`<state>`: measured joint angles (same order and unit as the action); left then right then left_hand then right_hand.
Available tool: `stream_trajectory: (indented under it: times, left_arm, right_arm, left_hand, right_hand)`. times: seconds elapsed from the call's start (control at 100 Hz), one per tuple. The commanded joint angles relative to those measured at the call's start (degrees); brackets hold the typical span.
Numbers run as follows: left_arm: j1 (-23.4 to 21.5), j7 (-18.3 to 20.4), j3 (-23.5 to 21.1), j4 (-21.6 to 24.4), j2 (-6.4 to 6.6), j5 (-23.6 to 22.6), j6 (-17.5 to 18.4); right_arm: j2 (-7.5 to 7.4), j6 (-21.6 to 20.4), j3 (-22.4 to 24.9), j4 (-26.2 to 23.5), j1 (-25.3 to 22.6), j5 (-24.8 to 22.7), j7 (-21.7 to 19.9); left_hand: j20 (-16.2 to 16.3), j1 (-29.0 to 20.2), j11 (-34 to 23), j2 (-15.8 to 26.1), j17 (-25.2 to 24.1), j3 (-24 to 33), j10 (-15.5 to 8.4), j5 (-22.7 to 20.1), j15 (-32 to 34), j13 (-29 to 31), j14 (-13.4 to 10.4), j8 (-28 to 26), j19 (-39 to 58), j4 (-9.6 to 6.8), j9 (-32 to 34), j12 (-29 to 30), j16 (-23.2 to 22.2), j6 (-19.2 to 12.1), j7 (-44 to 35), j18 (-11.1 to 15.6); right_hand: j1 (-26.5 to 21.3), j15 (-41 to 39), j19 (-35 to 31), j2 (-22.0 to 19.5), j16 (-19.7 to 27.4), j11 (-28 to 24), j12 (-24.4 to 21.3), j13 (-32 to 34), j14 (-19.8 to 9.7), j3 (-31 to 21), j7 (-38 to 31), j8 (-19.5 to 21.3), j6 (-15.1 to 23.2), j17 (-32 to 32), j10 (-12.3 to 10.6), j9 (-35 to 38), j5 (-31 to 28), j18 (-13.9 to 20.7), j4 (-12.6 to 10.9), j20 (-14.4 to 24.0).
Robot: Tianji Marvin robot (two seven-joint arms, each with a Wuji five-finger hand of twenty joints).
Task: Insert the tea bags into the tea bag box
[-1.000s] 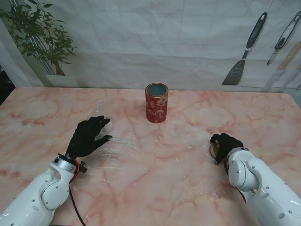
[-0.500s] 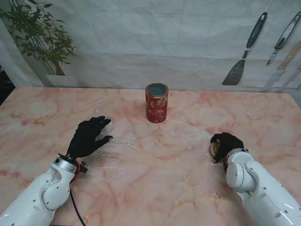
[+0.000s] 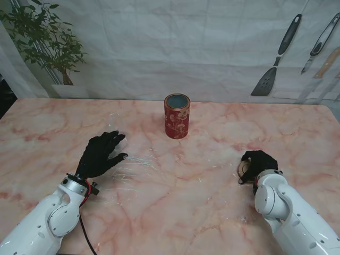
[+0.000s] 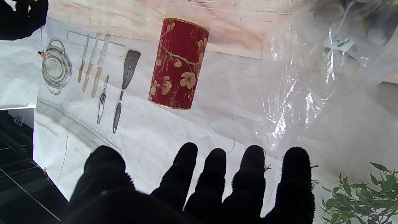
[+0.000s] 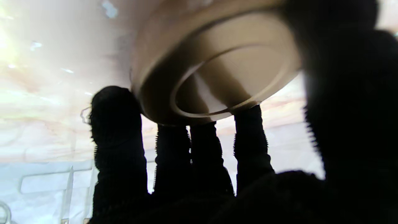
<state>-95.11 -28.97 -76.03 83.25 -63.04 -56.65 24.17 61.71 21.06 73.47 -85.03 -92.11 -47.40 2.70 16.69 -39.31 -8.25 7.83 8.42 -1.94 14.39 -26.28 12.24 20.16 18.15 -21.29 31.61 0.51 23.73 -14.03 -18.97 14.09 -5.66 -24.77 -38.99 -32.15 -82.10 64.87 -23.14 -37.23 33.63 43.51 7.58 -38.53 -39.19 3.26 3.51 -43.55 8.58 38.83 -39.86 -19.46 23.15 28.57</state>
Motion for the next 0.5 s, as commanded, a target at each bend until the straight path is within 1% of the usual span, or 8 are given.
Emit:
stream_trajectory:
  times: [0.0, 0.1, 0.27, 0.31, 0.34, 0.41, 0.43, 0.49]
  left_arm:
    - [0.17, 0.79, 0.01, 0.39, -0.02, 0.24, 0.10]
    - [0.15, 0.93, -0.04, 0.43, -0.01, 0.27, 0.19]
    - [0.14, 0.73, -0.01, 0.49, -0.05, 0.25, 0.02]
    - [0.16, 0.69, 0.02, 0.46, -0.05, 0.26, 0.00]
    - [0.17, 0.71, 0.04, 0.47, -0.04, 0.23, -0.05]
    - [0.19, 0.80, 0.08, 0.48, 0.00, 0.13, -0.17]
    - [0.20, 0.79, 0.10, 0.48, 0.00, 0.09, -0.20]
    - [0.20, 0.81, 0.12, 0.53, 0.03, -0.03, -0.31]
  right_arm:
    - [0.73, -0.30, -0.60, 3.14, -1.59, 0.21, -0.77]
    - [1.09, 0.06, -0.96, 3.99, -1.35, 0.56, 1.11]
    - [1.37, -0.32, -0.61, 3.81, -1.38, 2.87, 1.03]
    - [1.42, -0.37, -0.51, 3.69, -1.42, 3.38, 0.85]
    - [1.48, -0.38, -0.50, 3.71, -1.40, 3.70, 0.95]
    - [1.42, -0.25, -0.48, 3.53, -1.42, 3.76, 0.53]
    - [1.43, -0.15, -0.49, 3.48, -1.42, 3.81, 0.48]
    - [1.39, 0.02, -0.38, 3.22, -1.49, 4.10, -0.06]
  left_hand:
    - [0.83, -1.52, -0.30, 0.13, 0.07, -0.54, -0.52, 0.48, 0.66, 0.90, -0.29, -0.46, 1.79, 1.87, 0.61, 0.39, -0.50, -0.07, 0.08, 0.36]
    - [0.87, -1.52, -0.30, 0.10, 0.12, -0.54, -0.44, 0.52, 0.72, 0.99, -0.20, -0.46, 1.88, 1.87, 0.58, 0.39, -0.53, -0.15, 0.10, 0.39]
    - [0.92, -1.62, -0.30, 0.12, 0.16, -0.50, -0.15, 0.51, 0.71, 0.91, -0.16, -0.44, 1.99, 1.86, 0.53, 0.40, -0.54, 0.23, 0.15, 0.37]
    - [0.93, -1.62, -0.30, 0.18, 0.16, -0.50, -0.23, 0.47, 0.71, 0.89, -0.32, -0.44, 2.01, 1.86, 0.52, 0.40, -0.54, 0.17, 0.14, 0.37]
    - [0.94, -1.60, -0.32, 0.16, 0.16, -0.53, -0.24, 0.51, 0.76, 0.97, -0.32, -0.44, 2.02, 1.87, 0.55, 0.39, -0.55, 0.07, 0.16, 0.41]
    - [0.95, -1.65, -0.30, 0.16, 0.21, -0.52, -0.09, 0.52, 0.75, 0.95, -0.22, -0.43, 2.06, 1.86, 0.50, 0.40, -0.55, 0.16, 0.17, 0.43]
    - [0.96, -1.64, -0.31, 0.17, 0.23, -0.52, -0.10, 0.45, 0.78, 0.99, -0.16, -0.44, 2.08, 1.87, 0.52, 0.39, -0.56, 0.23, 0.14, 0.39]
    - [0.98, -1.75, -0.33, 0.14, 0.28, -0.49, -0.15, 0.45, 0.80, 1.02, -0.30, -0.45, 2.13, 1.86, 0.53, 0.39, -0.56, 0.13, 0.14, 0.47]
  right_hand:
    - [-12.04, -36.16, -5.30, -27.09, -1.57, -11.96, 1.96, 12.73, -6.10, -20.69, -19.28, 1.45, -4.56, 0.59, -0.39, 13.22, -12.33, 5.80, -10.48, 2.74]
    - [-12.15, -36.60, -4.89, -25.98, -1.32, -11.18, 3.33, 13.50, -5.58, -23.00, -20.07, 2.64, -3.88, -0.58, -0.69, 14.32, -12.93, 5.68, -9.79, 2.54]
    - [-13.10, -39.38, -4.86, -24.01, -1.55, -12.69, 6.03, 12.24, -3.80, -26.94, -20.51, 5.22, -3.91, -0.46, -0.36, 12.90, -12.97, 5.88, -8.68, 2.73]
    - [-13.29, -39.82, -4.85, -24.04, -1.59, -13.57, 6.71, 11.83, -3.72, -27.27, -20.41, 5.82, -4.34, -0.38, 0.15, 11.85, -12.13, 6.13, -8.56, 2.88]
    - [-13.64, -40.16, -4.78, -23.94, -1.65, -14.64, 7.33, 11.35, -3.24, -27.54, -19.98, 5.99, -5.33, 0.04, 1.05, 10.66, -11.33, 5.87, -8.29, 3.07]
    - [-13.67, -40.43, -4.71, -24.76, -1.75, -16.65, 7.90, 10.87, -3.46, -27.06, -18.26, 4.93, -6.73, 0.24, 1.52, 8.89, -9.94, 6.25, -7.84, 3.40]
    - [-13.67, -40.44, -4.64, -25.28, -1.83, -17.49, 8.13, 10.67, -3.47, -26.73, -17.72, 4.55, -7.46, 0.34, 2.27, 8.10, -9.39, 6.02, -7.60, 3.54]
    - [-13.59, -40.28, -4.42, -26.39, -2.01, -18.66, 8.24, 10.46, -4.00, -25.78, -17.25, 4.26, -8.20, 0.25, 3.09, 7.14, -8.74, 6.05, -7.46, 3.69]
